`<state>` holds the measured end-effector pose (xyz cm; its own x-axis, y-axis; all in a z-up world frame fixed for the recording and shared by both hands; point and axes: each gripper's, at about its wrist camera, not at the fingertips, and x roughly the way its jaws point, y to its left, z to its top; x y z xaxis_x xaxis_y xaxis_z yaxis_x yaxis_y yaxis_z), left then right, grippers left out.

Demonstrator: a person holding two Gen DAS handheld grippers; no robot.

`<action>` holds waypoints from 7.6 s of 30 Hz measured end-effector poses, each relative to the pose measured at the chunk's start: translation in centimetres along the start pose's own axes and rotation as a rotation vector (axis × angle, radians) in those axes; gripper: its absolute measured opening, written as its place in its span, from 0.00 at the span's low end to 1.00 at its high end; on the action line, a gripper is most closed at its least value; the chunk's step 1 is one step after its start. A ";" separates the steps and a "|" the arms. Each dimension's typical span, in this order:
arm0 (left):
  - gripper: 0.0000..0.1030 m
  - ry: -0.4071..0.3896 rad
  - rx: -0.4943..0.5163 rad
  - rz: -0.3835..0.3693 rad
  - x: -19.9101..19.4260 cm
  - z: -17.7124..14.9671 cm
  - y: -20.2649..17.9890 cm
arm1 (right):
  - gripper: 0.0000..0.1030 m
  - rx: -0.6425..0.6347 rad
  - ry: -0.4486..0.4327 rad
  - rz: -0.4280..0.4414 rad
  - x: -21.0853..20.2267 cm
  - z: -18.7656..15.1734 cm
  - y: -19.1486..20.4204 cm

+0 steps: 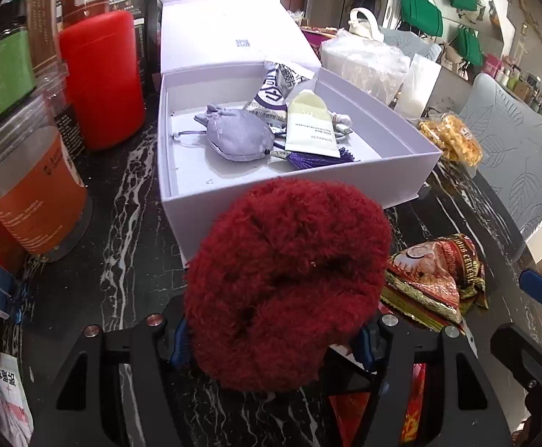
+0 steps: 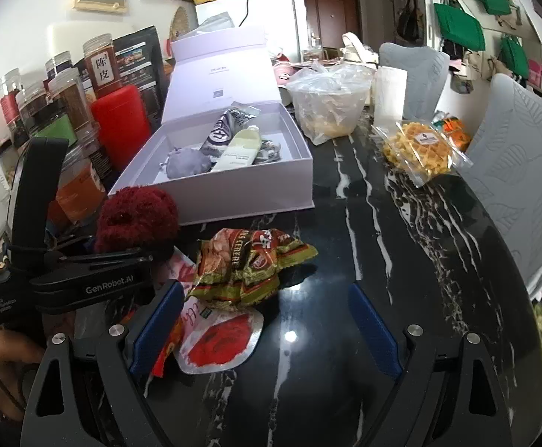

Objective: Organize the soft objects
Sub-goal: 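Lower the left gripper onto the red fluffy ball and close it, then close the right gripper on the red-gold cereal snack pack while the left gripper holds the ball, then lift and carry the red ball and cereal pack over the white box with both grippers, then lower the red ball and cereal pack into the box and open both grippers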

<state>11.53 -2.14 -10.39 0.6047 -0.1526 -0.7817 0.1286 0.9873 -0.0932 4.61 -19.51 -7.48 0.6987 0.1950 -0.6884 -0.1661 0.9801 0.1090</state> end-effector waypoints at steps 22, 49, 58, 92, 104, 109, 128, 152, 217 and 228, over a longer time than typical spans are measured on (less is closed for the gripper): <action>0.63 -0.115 -0.060 0.056 -8.0 -3.6 3.4 | 0.88 -0.001 0.000 0.024 0.1 -0.5 1.7; 0.63 -0.099 -0.079 0.023 -6.3 -2.9 2.7 | 0.51 0.092 0.109 0.069 7.0 1.9 0.1; 0.63 -0.124 -0.067 0.038 -7.3 -3.0 2.4 | 0.50 0.075 0.043 0.079 4.5 1.8 0.4; 0.63 -0.322 -0.007 0.045 -17.2 -2.2 -1.8 | 0.50 0.016 -0.179 0.128 -10.3 1.7 0.8; 0.63 -0.376 0.012 0.051 -18.3 2.5 -2.2 | 0.50 -0.025 -0.228 0.136 -11.2 6.1 0.7; 0.63 -0.399 0.022 0.062 -18.4 4.1 -2.3 | 0.50 -0.044 -0.244 0.145 -10.7 8.2 0.8; 0.63 -0.426 0.022 0.074 -14.7 11.8 -0.3 | 0.50 -0.097 -0.245 0.192 -5.1 15.9 1.3; 0.63 -0.340 0.023 0.129 -5.3 18.2 2.0 | 0.50 -0.104 -0.157 0.210 6.3 22.2 0.4; 0.63 0.238 0.142 0.191 12.7 16.7 1.8 | 0.64 -0.198 0.240 0.072 18.7 18.4 1.7; 0.66 0.234 0.146 0.239 13.4 16.8 0.8 | 0.74 -0.217 0.202 0.044 17.5 19.1 0.8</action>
<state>32.95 -4.11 -10.58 0.4374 0.1121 -0.8922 0.1263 0.9747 0.1843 29.97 -14.54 -5.74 0.5383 0.2038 -0.8177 -0.3530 0.9356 0.0009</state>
